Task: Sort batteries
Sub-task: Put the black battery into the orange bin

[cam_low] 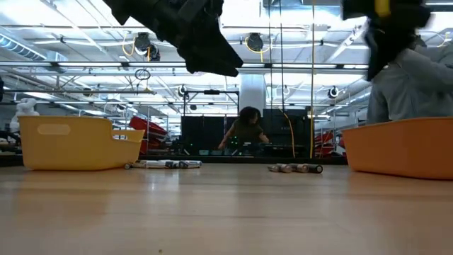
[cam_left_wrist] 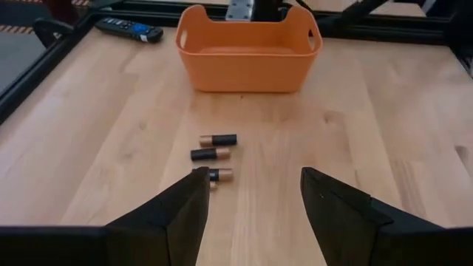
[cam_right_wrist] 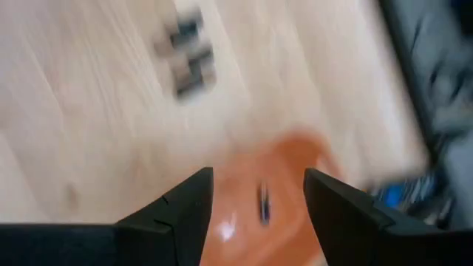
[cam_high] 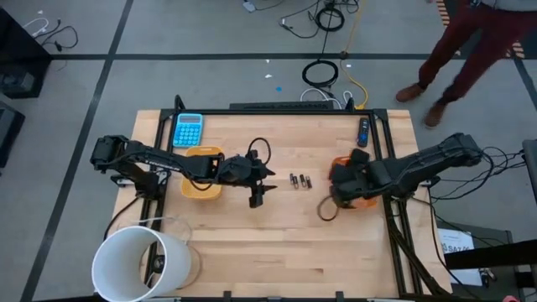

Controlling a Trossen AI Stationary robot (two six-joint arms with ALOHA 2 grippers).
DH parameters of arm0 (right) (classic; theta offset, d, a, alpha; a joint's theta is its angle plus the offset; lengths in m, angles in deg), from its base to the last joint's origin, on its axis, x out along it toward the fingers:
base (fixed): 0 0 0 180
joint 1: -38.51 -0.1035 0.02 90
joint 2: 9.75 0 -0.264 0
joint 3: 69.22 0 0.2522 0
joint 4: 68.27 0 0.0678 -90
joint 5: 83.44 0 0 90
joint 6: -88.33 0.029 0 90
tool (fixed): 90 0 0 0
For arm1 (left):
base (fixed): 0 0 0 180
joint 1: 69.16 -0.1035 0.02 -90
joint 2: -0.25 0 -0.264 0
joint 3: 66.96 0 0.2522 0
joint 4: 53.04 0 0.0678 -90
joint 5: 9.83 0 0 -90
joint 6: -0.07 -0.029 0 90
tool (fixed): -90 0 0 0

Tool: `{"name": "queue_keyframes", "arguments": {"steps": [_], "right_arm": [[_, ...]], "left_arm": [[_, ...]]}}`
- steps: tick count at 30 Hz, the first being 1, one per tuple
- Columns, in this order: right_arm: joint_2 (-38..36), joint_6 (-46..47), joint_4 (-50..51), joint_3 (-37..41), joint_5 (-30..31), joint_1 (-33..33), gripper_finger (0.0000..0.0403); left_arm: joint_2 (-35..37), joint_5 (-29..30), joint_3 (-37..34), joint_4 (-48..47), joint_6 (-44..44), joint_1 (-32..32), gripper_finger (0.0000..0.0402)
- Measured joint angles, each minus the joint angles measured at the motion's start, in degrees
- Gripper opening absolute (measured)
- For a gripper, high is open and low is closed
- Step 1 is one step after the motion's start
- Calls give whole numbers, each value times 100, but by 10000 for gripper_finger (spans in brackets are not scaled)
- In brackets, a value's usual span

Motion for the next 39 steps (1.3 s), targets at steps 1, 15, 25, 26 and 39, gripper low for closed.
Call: {"name": "queue_keyframes", "arguments": {"steps": [1,15,25,26,39], "right_arm": [[165,-402,-145,-183,79,98,204],[2189,-2200,-1899,-637,-1781,2077,221],[3350,-3293,-1859,-685,-2296,2238,213],[3396,-3361,-1834,-685,-2293,2246,218],[3396,-3209,-1526,-686,-2504,2318,244]], "left_arm": [[0,74,0,-7,2,44,223],[0,1800,-272,131,758,1059,223],[0,1916,-295,208,1048,1452,223],[0,1916,-295,208,1059,1475,223],[0,1926,-295,219,1227,1603,223]]}}
